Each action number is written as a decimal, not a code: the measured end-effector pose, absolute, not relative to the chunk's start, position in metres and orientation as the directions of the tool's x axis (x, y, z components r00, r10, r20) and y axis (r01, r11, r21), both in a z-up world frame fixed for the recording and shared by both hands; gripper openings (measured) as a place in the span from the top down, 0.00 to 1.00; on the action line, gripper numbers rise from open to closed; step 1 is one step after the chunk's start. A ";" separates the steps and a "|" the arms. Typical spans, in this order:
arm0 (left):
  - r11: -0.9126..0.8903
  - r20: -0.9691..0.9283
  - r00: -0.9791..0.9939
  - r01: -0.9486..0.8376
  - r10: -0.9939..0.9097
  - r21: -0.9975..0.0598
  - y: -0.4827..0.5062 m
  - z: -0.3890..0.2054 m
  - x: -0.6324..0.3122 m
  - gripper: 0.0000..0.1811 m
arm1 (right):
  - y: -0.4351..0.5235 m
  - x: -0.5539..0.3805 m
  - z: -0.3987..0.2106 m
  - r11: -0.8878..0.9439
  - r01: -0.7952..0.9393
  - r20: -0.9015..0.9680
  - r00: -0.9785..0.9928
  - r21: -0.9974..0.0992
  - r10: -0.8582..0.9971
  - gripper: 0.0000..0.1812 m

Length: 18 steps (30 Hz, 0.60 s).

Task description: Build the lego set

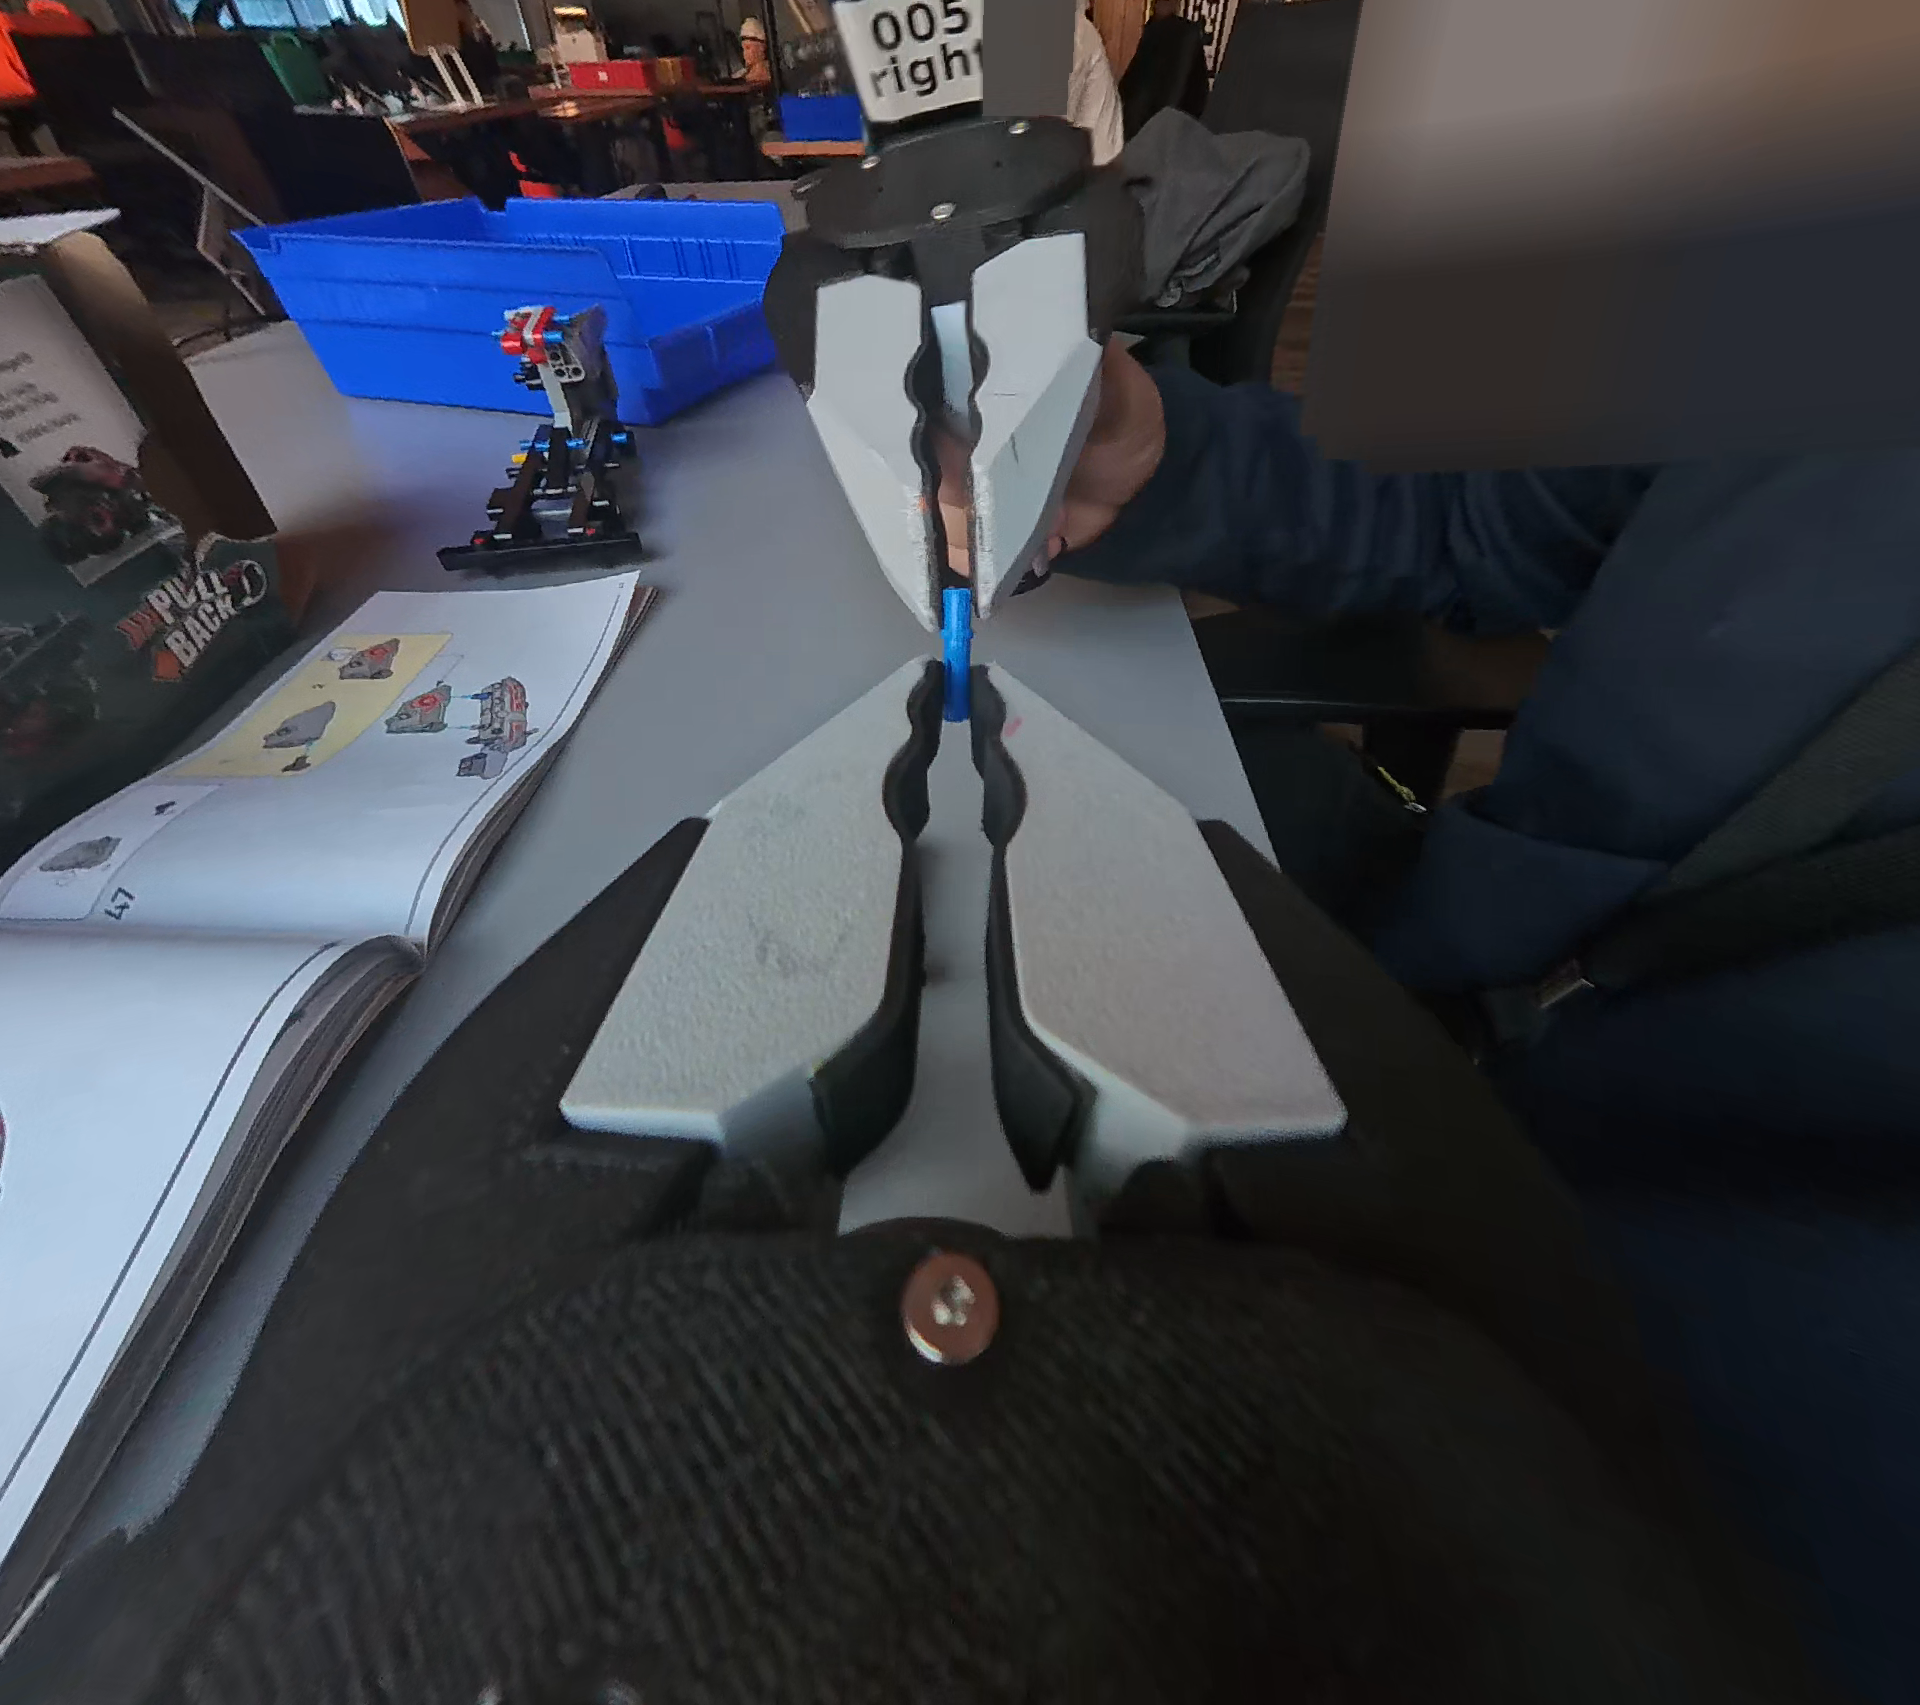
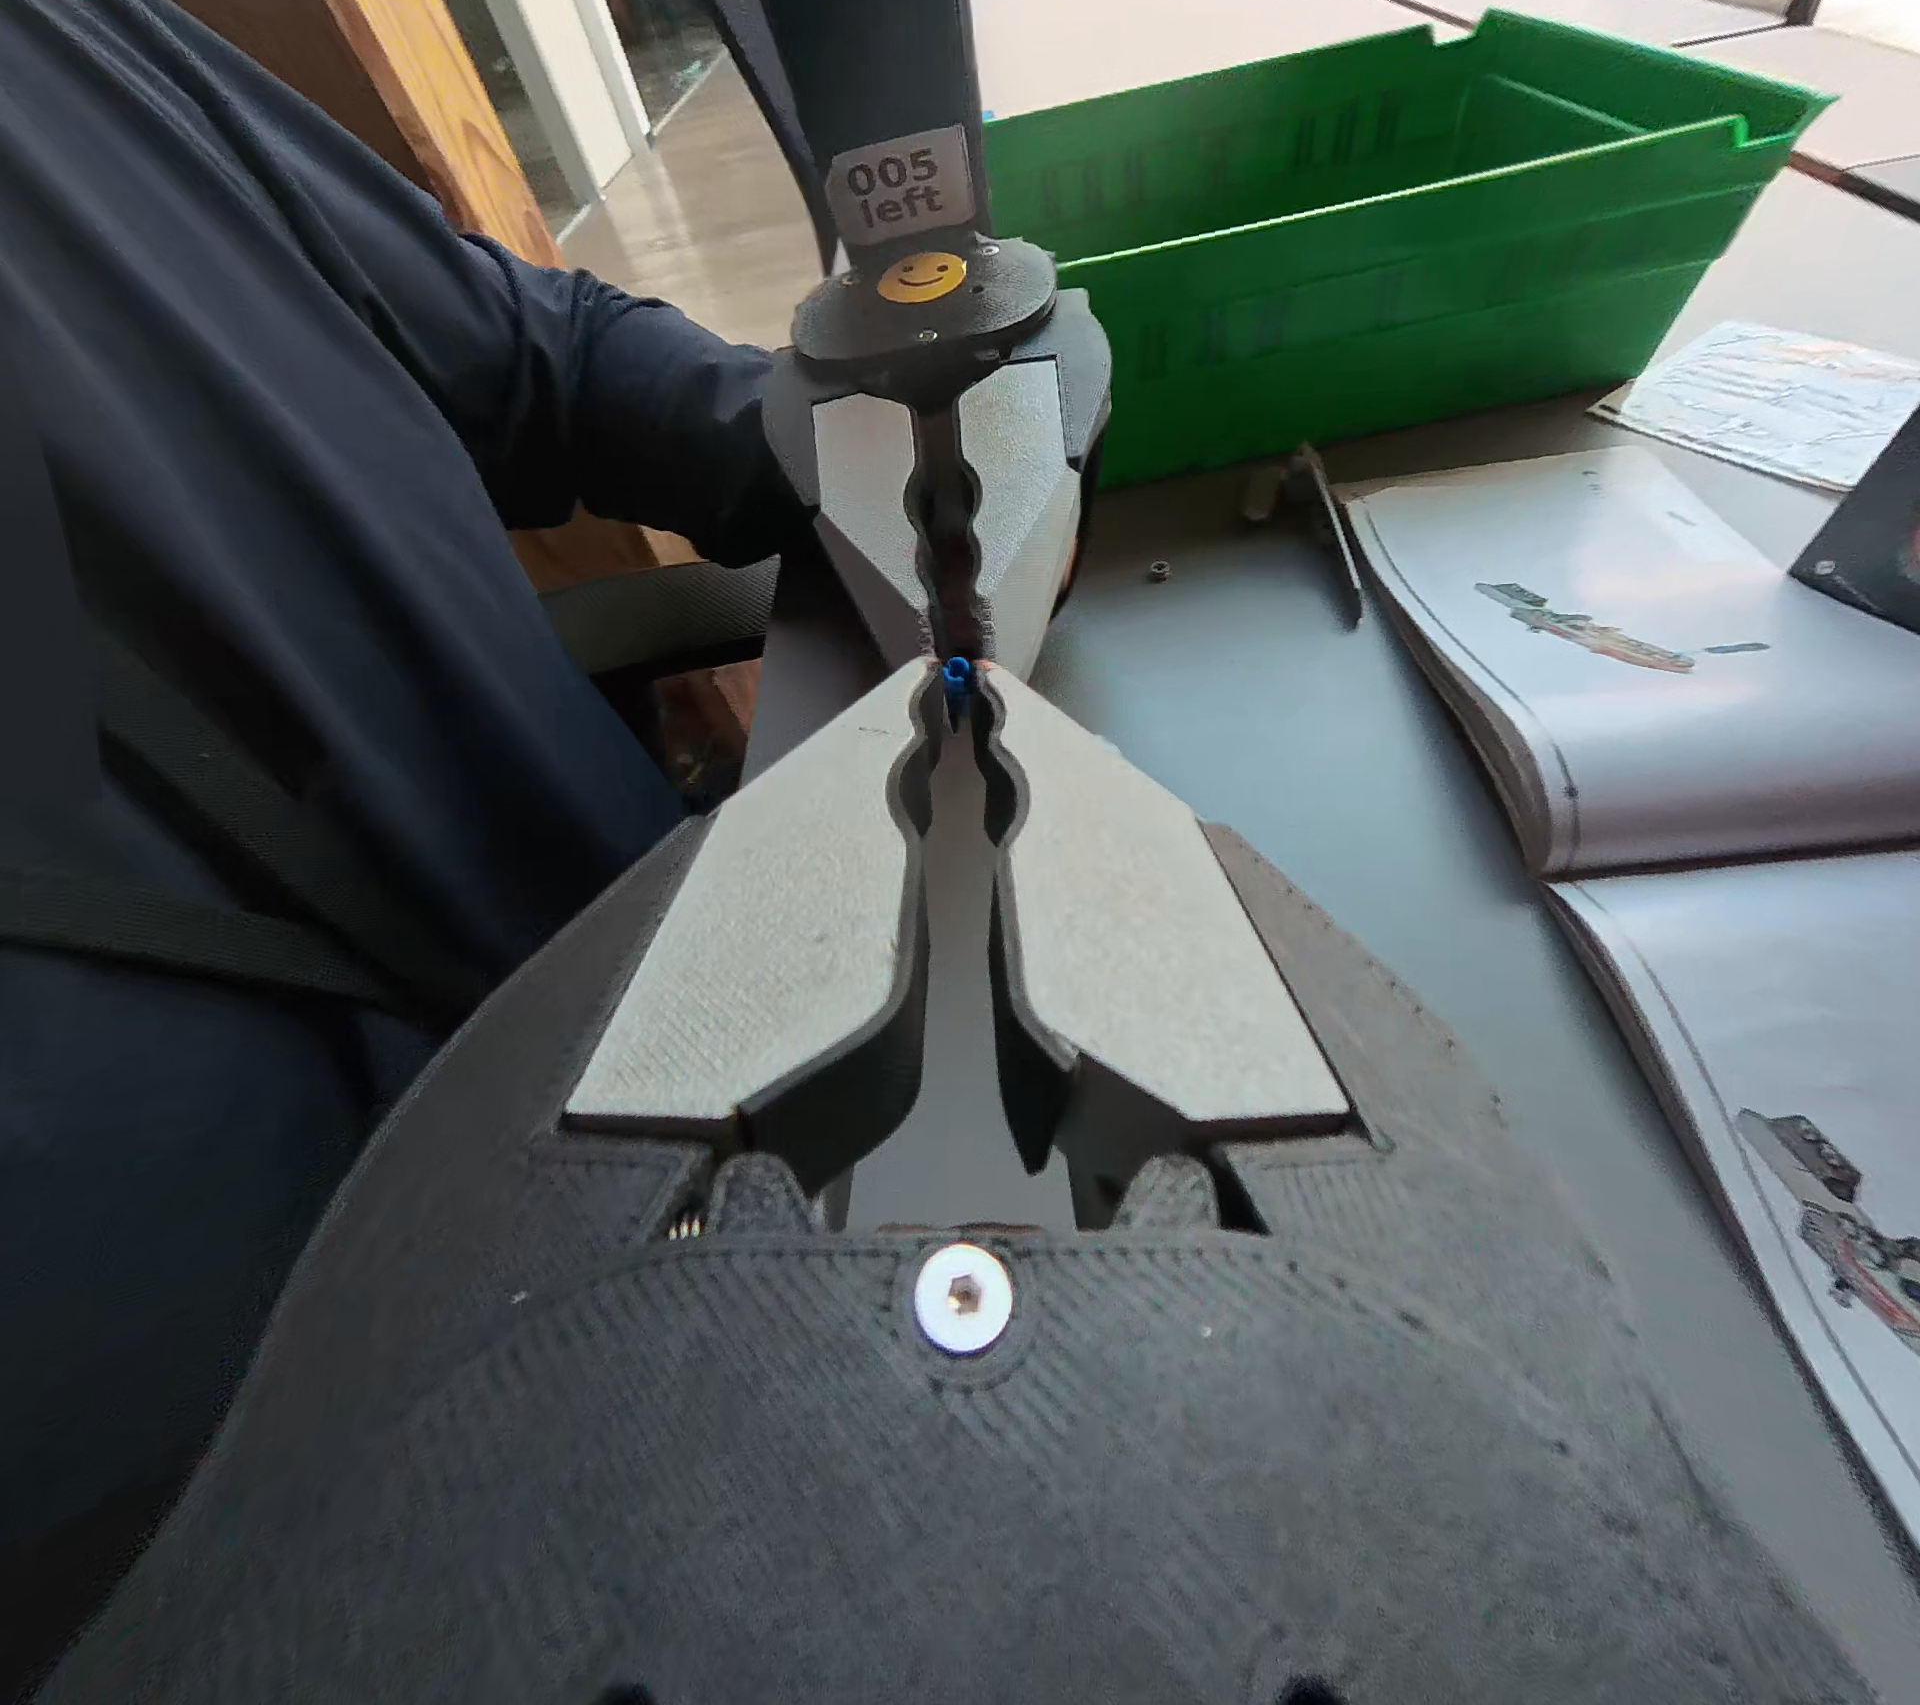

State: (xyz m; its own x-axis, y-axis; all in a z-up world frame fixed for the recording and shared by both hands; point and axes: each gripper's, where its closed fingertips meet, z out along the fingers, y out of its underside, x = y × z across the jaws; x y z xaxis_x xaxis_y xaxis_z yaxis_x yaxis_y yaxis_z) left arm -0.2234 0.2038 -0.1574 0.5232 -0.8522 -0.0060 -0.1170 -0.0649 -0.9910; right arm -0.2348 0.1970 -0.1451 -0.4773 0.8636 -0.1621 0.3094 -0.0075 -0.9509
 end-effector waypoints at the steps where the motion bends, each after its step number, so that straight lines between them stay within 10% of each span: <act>1: -0.077 0.003 0.532 -0.117 -0.847 -0.990 0.206 -0.158 -0.224 0.99 | 0.198 -0.236 -0.145 0.011 0.301 -0.135 -0.460 -0.954 0.878 0.99; 18: -0.119 0.031 0.567 -0.119 -0.823 -0.986 0.211 -0.161 -0.226 0.99 | 0.203 -0.243 -0.151 0.097 0.273 -0.022 -0.403 -0.957 0.915 0.99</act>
State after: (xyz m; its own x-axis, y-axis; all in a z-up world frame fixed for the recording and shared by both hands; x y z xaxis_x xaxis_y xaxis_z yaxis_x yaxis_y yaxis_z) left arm -0.2259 0.2114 -0.1608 0.5673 -0.8229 0.0311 -0.1192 -0.1194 -0.9857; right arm -0.2429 0.2027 -0.1514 -0.4027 0.9151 -0.0217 0.2725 0.0973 -0.9572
